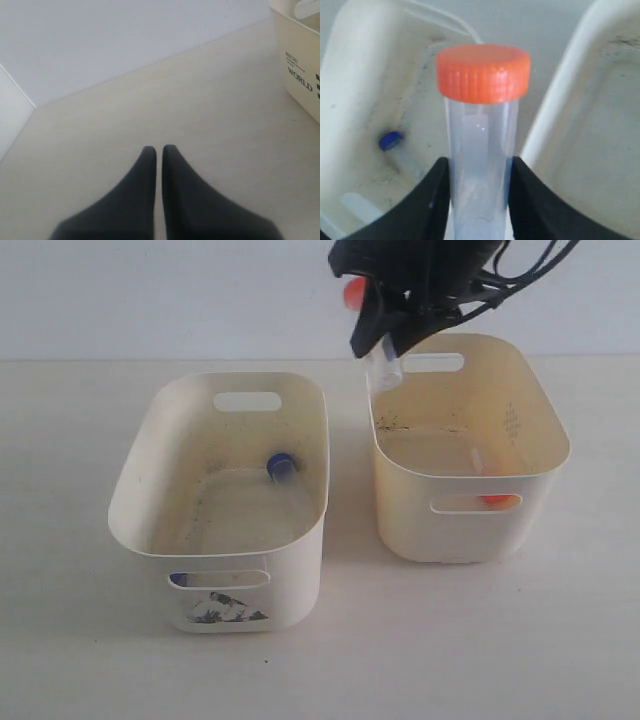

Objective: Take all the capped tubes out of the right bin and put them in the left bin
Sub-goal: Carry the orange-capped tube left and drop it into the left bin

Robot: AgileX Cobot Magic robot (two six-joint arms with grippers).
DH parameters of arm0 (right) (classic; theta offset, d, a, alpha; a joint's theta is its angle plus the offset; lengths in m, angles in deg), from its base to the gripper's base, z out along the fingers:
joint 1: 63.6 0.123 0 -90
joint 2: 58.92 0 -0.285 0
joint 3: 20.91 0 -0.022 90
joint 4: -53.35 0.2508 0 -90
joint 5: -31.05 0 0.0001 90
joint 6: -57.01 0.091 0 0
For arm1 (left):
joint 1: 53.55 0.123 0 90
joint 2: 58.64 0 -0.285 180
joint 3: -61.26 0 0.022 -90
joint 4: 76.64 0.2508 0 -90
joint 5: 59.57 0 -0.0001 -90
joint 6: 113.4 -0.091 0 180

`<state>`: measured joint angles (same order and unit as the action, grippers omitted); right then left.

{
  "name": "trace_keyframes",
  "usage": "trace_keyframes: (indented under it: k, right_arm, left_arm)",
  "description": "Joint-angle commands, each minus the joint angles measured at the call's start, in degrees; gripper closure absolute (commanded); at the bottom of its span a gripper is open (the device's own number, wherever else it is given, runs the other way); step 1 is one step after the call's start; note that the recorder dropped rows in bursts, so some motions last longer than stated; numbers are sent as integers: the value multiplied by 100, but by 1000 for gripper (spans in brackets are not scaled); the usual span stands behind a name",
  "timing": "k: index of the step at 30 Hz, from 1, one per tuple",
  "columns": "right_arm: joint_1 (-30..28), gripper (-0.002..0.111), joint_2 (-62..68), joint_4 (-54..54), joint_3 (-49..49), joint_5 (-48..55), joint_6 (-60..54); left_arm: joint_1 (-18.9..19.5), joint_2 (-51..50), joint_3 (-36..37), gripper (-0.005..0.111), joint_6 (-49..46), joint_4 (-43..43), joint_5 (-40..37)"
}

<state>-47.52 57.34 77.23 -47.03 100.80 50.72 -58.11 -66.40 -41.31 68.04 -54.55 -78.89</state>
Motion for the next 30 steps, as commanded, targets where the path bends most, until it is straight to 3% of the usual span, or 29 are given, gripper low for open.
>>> trace_keyframes:
  k: [1, 5, 8, 11, 12, 14, 16, 17, 20, 25, 30]
  right_arm:
    - [642, 109, -22, 154, -19, 21, -501]
    - [1253, 100, 29, -103, -19, -106, -586]
    - [1510, 77, 80, -364, -19, -375, -647]
    - [1577, 46, 173, -387, -19, -494, -628]
    - [1577, 47, 198, -386, -19, -508, -588]
    - [1577, 64, 222, -466, -19, -496, -255]
    - [1577, 97, 222, -658, -19, -532, -174]
    - [1577, 108, 210, -727, -19, -532, -141]
    - [1577, 107, 151, -1447, -19, -532, 396]
    - [1577, 107, 59, -3741, -19, -132, 2474]
    - [1550, 107, 140, -5081, -19, 21, 2933]
  left_arm:
    - [-31, -3, -21, 102, 54, -16, 6]
    - [-31, -3, -21, 102, 54, -16, 6]
    - [-31, -3, -21, 102, 54, -16, 6]
    - [-31, -3, -21, 102, 54, -16, 6]
    - [-31, -3, -21, 102, 54, -16, 6]
    - [-31, -3, -21, 102, 54, -16, 6]
    - [-31, -3, -21, 102, 54, -16, 6]
    - [-31, -3, -21, 102, 54, -16, 6]
    - [-31, -3, -21, 102, 54, -16, 6]
    - [-31, -3, -21, 102, 54, -16, 6]
    - [-31, -3, -21, 102, 54, -16, 6]
